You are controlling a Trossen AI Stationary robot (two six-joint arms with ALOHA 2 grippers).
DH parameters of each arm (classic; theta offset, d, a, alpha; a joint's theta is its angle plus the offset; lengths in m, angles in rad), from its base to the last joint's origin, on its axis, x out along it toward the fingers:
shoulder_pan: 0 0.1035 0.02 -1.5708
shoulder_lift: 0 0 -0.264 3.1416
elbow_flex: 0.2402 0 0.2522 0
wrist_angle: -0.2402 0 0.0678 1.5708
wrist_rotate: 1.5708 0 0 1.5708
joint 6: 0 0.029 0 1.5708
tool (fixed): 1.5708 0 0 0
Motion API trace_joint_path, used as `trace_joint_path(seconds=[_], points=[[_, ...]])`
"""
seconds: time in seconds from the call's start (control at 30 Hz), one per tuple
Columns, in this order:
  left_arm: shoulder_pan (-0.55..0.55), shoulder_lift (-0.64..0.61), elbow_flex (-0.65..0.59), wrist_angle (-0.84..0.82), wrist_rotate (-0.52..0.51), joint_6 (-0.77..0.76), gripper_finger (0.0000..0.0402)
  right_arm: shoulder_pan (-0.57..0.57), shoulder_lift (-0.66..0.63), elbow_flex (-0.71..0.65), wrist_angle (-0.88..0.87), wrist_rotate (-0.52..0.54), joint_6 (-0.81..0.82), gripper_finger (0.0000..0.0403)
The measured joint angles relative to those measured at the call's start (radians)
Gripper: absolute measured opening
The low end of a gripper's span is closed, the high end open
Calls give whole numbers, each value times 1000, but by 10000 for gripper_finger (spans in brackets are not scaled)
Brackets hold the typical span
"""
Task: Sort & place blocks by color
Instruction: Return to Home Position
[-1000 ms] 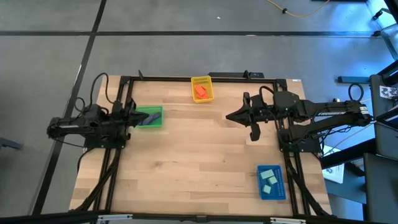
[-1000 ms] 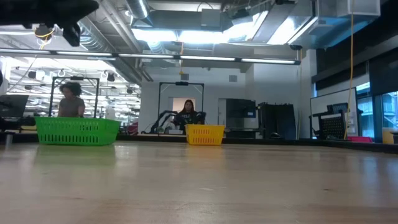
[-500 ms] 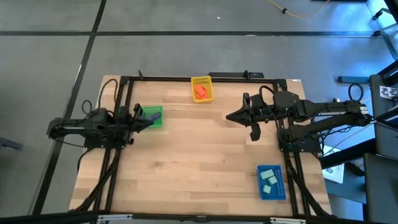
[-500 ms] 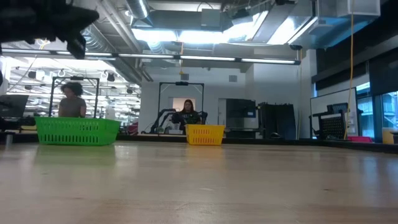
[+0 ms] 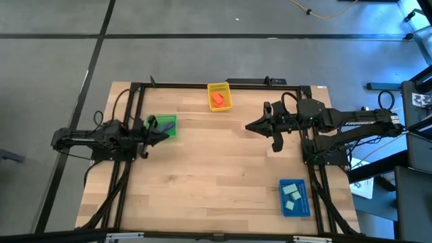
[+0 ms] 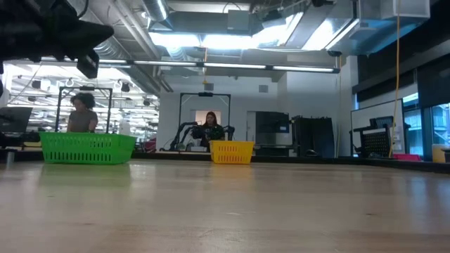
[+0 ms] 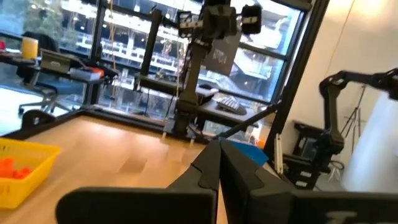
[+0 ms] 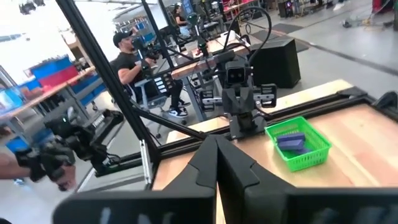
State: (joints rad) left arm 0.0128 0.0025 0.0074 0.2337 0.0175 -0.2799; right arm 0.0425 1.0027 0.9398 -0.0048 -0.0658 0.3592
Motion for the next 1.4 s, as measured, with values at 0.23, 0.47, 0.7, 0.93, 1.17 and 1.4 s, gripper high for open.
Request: trace_joint_path(seconds=[0.23,0.47,0.7,0.93,1.17,1.4], points=[[0,0,0,-74,-7,1,0,0,-5,0,-9,0,40,1],[0,0,0,-75,-6,1,0,0,-92,-43,-119,-17,-22,0],[0,0,0,-76,-6,1,0,0,-370,-326,-17,-64,-23,0],[0,0,0,-76,-5,1,0,0,-630,-526,-23,-94,-28,0],[0,0,0,-76,-5,1,0,0,-833,-649,-69,-44,-76,0],[0,0,0,-76,-5,1,0,-2,-982,-751,-113,-22,-74,0]])
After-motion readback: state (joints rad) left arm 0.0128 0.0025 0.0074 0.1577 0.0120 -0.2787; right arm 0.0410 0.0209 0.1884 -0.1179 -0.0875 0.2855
